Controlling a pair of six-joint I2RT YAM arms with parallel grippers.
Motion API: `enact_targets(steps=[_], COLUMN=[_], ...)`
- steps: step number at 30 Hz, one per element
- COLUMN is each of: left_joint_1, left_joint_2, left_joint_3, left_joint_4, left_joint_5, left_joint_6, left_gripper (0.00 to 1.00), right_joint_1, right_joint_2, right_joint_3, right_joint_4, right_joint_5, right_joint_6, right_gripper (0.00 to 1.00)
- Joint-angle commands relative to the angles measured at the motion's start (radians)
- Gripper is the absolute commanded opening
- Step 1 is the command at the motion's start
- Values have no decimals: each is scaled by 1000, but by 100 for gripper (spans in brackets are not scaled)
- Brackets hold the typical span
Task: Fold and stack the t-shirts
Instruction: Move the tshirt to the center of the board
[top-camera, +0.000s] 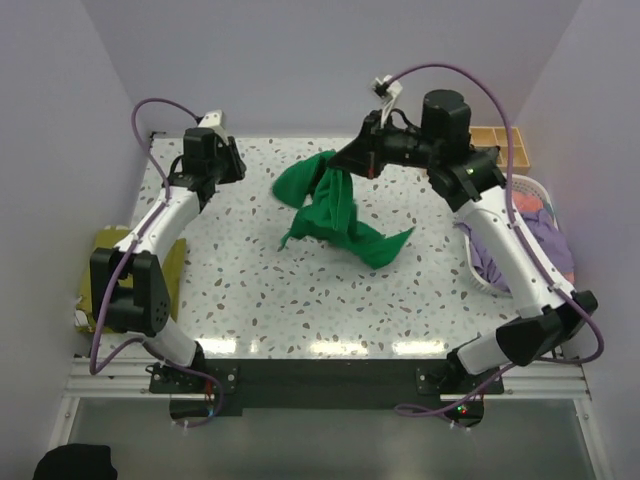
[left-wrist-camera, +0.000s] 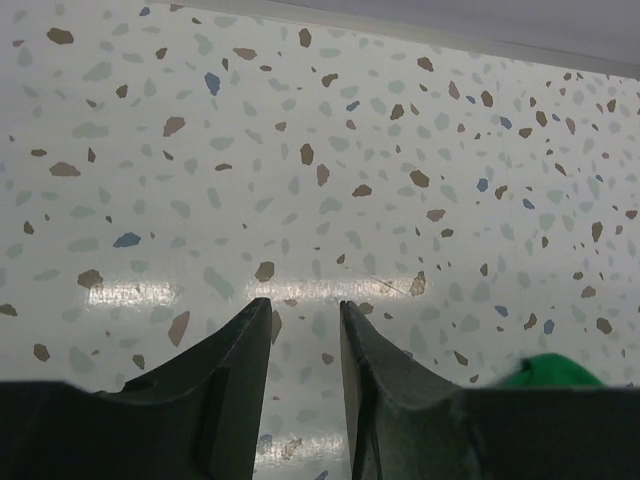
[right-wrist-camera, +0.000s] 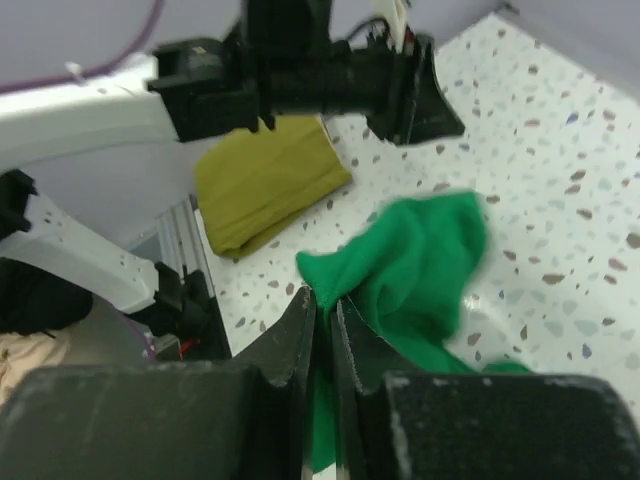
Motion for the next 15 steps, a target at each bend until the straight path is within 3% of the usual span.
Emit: enact_targets(steps=[1,2,3,6,8,12,15], left_joint_1=[4,4,4,4,1,-5,-5], left_joint_2=[-78,-87,-103,-127,-136,-132,-132], left_joint_3=[-17,-22,-27,-42,-47,-48,-106], left_joint_4=[18,18,15,18,17,-8,-14], left_joint_5=[-98,-112,-132,-141,-146,-123,-78], left_joint_6=[-31,-34,-38,-36,-36,-42,-57], left_gripper=[41,53,60,59,61,64,65], right_joint_1=[17,27,28,36,36,37,36], right_joint_2=[148,174,196,213,161,107,133], right_joint_3=[-76,-116,-136,-204,-257,-297,-305], right_joint_4=[7,9,7,-6,-5,-66,-109], right_joint_5=[17,27,40,232,415,633,602], right_joint_6=[13,13,6,-8,-22,-69,-82], right_gripper=[24,35,40,46,53,70,76])
